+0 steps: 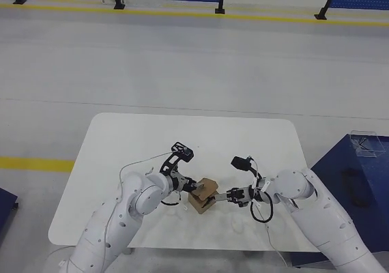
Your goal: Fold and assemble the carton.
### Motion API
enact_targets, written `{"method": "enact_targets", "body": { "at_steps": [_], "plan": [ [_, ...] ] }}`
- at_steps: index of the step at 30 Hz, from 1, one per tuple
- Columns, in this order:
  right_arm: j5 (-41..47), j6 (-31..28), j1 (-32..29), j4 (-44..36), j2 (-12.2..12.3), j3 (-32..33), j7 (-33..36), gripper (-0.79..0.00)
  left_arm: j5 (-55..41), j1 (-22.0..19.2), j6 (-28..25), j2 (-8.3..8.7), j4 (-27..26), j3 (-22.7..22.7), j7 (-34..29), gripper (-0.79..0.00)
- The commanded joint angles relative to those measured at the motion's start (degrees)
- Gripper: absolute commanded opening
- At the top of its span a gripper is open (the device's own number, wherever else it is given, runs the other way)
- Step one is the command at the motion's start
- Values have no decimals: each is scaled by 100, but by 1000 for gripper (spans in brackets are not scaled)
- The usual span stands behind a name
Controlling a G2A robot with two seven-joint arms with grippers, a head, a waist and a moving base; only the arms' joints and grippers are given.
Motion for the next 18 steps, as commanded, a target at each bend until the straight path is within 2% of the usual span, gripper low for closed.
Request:
{"method": "enact_targets", "body": {
  "at_steps": [1,5,10,14,18],
  "plan": [
    [0,0,0,0,0,0,0,0,0,0,0,0,0,0,0,0],
    [105,-203,-167,-105,20,74,-119,0,0,0,0,0,0,0,0,0],
    [25,-451,-647,-615,140,565,-627,0,71,67,-57,12,9,-9,79,0],
    [-515,-224,-981,-1006,210,768,-1079,0,-89,21,-98,8,56,-46,-64,0],
    [-924,-78,-1094,-1158,199,633,-1386,0,-127,-12,-150,6,152,-67,-33,0]
  ]
}}
